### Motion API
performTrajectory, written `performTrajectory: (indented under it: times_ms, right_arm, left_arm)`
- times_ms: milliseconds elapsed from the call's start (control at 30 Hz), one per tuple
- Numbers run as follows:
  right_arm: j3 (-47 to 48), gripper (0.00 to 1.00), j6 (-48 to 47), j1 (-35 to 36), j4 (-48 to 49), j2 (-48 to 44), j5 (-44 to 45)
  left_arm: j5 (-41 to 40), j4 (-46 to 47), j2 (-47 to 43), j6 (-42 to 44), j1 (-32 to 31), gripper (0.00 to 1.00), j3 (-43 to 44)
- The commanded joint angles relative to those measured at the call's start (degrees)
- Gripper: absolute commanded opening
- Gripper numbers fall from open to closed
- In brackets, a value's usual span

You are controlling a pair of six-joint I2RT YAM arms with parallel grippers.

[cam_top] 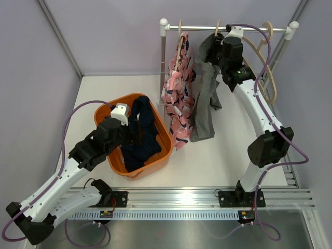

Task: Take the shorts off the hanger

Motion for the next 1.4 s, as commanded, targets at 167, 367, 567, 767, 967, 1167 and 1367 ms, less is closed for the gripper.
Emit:
performTrajectory:
  times_ms: [167, 367, 567, 767, 967, 1167, 1367]
  right_arm:
    - [-1.0, 0.55, -1.4, 0.4, 12.0, 2.1, 3.8]
    - [-1.0, 0.54, -1.7, 0.4, 12.4, 1.7, 4.9]
    - [-3.1, 0.55, -2.0, 0.7, 12.7, -0.8, 4.4]
    - [-5.4, 0.48, -3.6, 0.8, 12.7, -3.1, 7.5]
    - [-9.5, 0.38, -6.5, 0.9, 15.8, -6.7, 5.6]
    - [-8.1, 0.36, -10.4, 0.9, 15.0, -8.2, 5.2]
    - [-7.6, 0.3, -11.0, 0.8, 12.6, -11.0, 2.6]
  left_arm:
    - [0.3, 2.0, 0.2, 1.0, -0.3, 0.99, -0.5]
    - [2.2, 2.4, 0.1, 1.1, -0.3, 0.99, -0.4]
    - [3.8, 2.8, -1.2, 1.1, -0.3, 0.99, -0.5]
    - [4.4, 2.8, -1.9, 1.0, -0.3, 0.99, -0.5]
    - [4.6, 2.9, -2.0, 1.1, -0.3, 0.99, -0.4]
    - [4.0, 2.7, -2.1, 1.0, -0.3, 0.99, -0.4]
    - [4.2, 2.7, -1.9, 1.0, -0.3, 0.99, -0.4]
